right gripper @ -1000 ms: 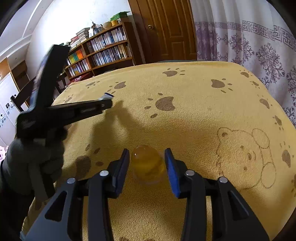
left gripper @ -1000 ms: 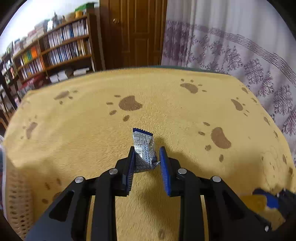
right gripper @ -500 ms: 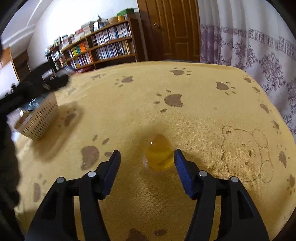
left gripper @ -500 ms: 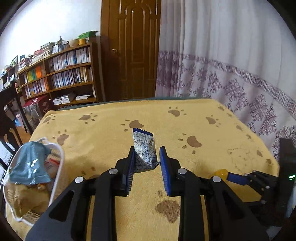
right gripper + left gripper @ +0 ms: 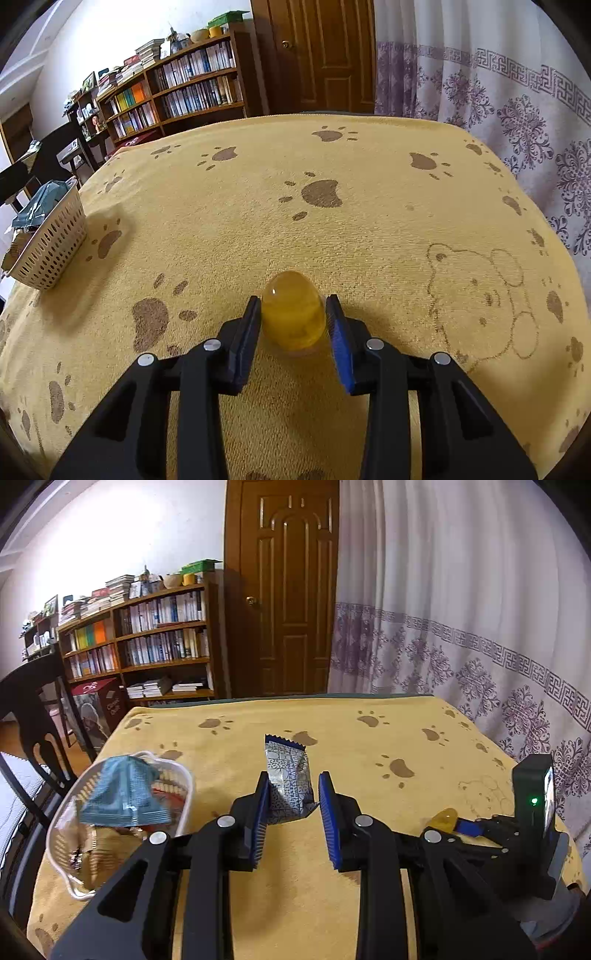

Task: Organize snacks
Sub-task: 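Carry the silver candy into the white basket with the left tool and release while right tool holds the cup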

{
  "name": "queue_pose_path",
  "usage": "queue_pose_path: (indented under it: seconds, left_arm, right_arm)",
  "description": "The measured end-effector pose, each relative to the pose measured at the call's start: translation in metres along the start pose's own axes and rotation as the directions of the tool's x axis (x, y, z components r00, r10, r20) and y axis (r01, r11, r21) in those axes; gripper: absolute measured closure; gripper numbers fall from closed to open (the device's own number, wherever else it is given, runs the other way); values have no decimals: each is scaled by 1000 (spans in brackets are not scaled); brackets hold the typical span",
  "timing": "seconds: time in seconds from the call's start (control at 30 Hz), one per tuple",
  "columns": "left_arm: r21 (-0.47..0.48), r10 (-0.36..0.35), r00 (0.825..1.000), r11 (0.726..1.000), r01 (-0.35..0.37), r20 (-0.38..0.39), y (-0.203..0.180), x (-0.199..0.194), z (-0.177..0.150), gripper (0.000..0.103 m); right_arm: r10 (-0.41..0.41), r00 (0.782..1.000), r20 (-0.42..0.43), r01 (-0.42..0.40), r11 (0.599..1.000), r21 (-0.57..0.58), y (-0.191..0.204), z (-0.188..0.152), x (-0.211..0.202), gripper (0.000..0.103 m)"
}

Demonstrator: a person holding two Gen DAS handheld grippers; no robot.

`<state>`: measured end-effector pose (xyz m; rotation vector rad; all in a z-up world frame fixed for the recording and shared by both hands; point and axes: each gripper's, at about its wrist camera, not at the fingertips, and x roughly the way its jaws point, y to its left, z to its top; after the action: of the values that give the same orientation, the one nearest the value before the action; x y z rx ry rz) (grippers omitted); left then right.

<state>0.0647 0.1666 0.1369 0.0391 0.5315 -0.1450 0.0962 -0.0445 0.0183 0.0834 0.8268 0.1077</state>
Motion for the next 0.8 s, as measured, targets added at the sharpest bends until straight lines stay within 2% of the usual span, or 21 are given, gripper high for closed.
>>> queue_pose_path:
  seconds: [0.33, 0.8]
  left_arm:
    - [-45, 82, 996, 996, -81, 27, 37, -19, -9, 76]
    - [-43, 196, 976, 980, -192, 91, 60, -39, -6, 76]
  right_arm:
    - [80, 993, 83, -85, 995, 61, 6, -1, -31, 67]
    - [142, 986, 90, -148, 987, 61, 33, -12, -42, 67]
